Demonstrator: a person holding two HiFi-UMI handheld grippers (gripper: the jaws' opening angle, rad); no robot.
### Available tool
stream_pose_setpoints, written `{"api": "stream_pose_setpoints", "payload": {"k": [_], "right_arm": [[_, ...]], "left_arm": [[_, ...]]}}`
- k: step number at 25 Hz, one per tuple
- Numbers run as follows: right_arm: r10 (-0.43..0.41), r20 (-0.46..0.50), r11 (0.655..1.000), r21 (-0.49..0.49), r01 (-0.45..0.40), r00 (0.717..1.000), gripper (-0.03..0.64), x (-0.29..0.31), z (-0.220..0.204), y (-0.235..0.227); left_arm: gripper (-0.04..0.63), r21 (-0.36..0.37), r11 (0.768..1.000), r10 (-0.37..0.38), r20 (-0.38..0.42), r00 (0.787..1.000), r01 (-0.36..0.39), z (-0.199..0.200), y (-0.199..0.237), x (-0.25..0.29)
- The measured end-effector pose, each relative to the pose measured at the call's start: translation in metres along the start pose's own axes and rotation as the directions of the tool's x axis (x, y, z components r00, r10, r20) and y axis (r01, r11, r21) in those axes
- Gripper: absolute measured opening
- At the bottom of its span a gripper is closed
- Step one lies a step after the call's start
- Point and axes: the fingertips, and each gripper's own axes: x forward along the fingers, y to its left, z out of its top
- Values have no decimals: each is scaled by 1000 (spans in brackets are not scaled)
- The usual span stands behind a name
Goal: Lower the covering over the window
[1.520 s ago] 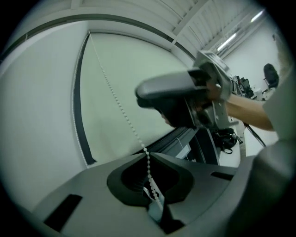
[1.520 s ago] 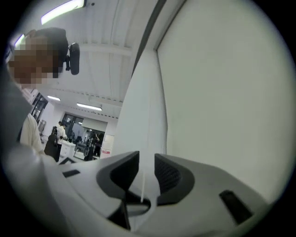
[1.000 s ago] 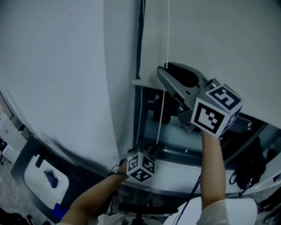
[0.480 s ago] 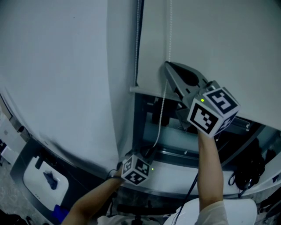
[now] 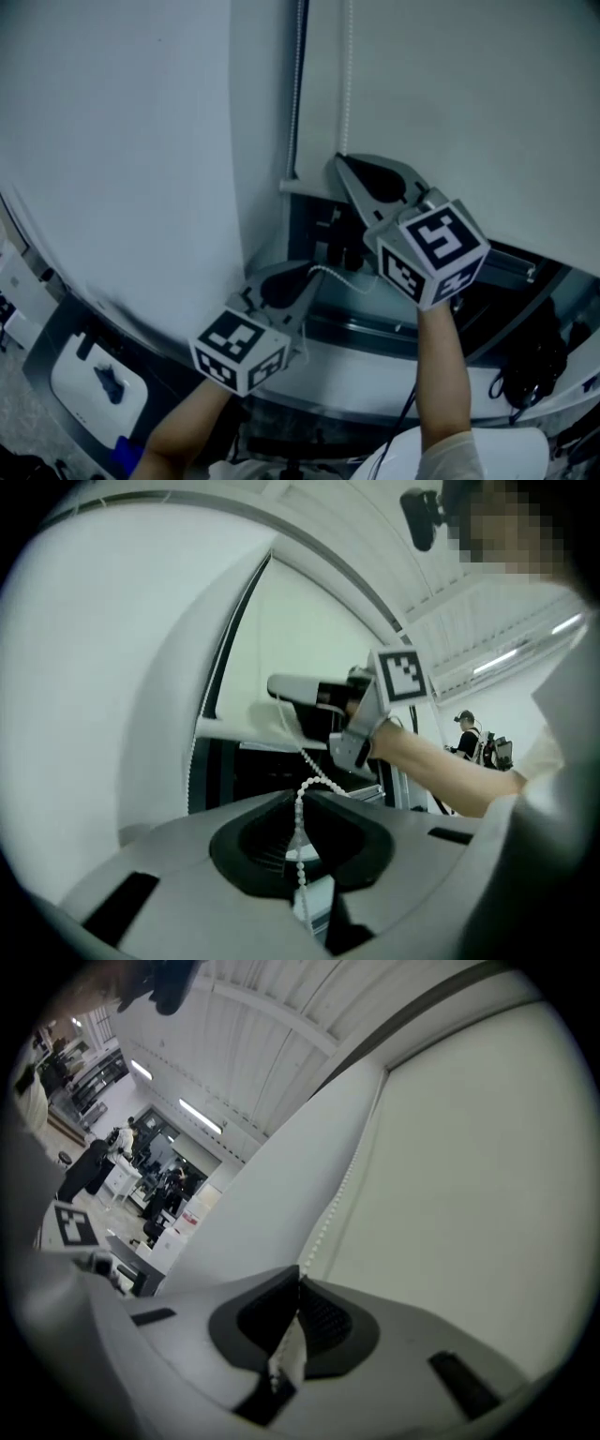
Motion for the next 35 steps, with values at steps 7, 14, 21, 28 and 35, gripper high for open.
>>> {"api": "stream_pose_setpoints", "payload": {"k": [7, 14, 21, 28, 35], "right_arm": [[-14, -114, 998, -64, 7, 993, 11, -2, -44, 8], [-27, -245, 990, -140, -8, 969, 9, -3, -84, 24], [-7, -362, 996, -89, -27, 932, 9, -12, -152, 31], [42, -481, 998, -13, -56, 876, 9, -24, -227, 58], [98, -511, 995, 56, -80, 854, 9, -28, -259, 91]], "left_arm": [[34, 41, 999, 4, 76, 997, -7, 49, 1, -22], [63, 70, 995, -71, 33, 997, 68, 70, -3, -22], [90, 344, 826, -295, -412, 862, 447, -9, -58, -37], [144, 212, 837, -453, -246, 857, 504, 21, -61, -52], [144, 53, 949, -315, 75, 946, 312, 79, -9, -34]]}}
